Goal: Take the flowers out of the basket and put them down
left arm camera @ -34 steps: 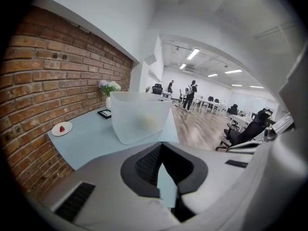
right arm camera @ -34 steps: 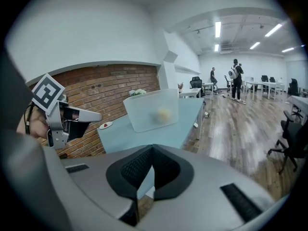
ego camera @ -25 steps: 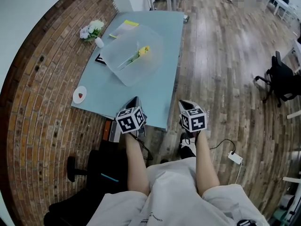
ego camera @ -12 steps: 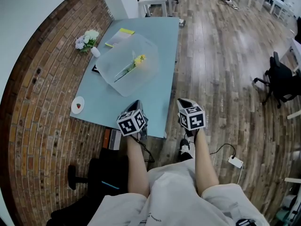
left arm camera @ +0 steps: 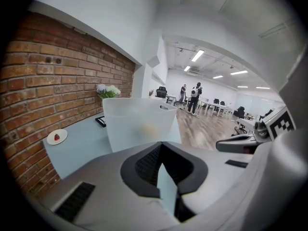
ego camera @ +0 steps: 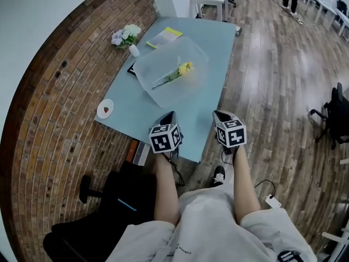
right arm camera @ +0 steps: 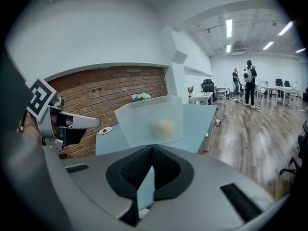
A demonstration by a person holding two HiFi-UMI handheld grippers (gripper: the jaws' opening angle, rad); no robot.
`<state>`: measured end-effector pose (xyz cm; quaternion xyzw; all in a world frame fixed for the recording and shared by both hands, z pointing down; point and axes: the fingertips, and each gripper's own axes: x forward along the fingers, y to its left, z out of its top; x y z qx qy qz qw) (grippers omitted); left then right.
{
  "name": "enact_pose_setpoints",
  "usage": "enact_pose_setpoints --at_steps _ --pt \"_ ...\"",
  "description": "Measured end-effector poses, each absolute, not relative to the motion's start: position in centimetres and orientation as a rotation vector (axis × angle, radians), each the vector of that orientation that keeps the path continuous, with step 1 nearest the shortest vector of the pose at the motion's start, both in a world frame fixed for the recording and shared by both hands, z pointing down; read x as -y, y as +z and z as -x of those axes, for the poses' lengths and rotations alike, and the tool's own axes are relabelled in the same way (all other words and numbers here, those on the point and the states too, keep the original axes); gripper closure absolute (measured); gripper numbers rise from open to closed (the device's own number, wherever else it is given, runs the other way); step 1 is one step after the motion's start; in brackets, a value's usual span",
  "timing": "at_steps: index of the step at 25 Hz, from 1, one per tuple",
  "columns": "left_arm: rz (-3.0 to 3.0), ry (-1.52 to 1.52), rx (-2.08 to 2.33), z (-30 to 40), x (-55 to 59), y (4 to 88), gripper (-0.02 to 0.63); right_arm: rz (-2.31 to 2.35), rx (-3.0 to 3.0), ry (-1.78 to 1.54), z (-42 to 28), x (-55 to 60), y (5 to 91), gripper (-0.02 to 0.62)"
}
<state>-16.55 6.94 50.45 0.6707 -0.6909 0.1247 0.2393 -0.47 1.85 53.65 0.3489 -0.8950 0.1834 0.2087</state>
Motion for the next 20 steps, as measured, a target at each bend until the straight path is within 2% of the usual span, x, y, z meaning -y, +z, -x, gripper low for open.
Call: enact_pose_setpoints --at_steps 9,15,20 --pt "-1.761 0.338 1.983 18.2 -5.8 50.0 0.586 -0.808 2.530 0.395 3.5 0.1 52.9 0.578" --pt "-1.712 0.312 2.035 17.8 -4.4 50.0 0.586 -0.762 2.545 0.369 2.5 1.8 53.2 0.578" --pt "-1.712 0.311 2.044 14.7 -3.1 50.8 0.586 -0.764 2.549 0.380 0.2 2.9 53.7 0.578"
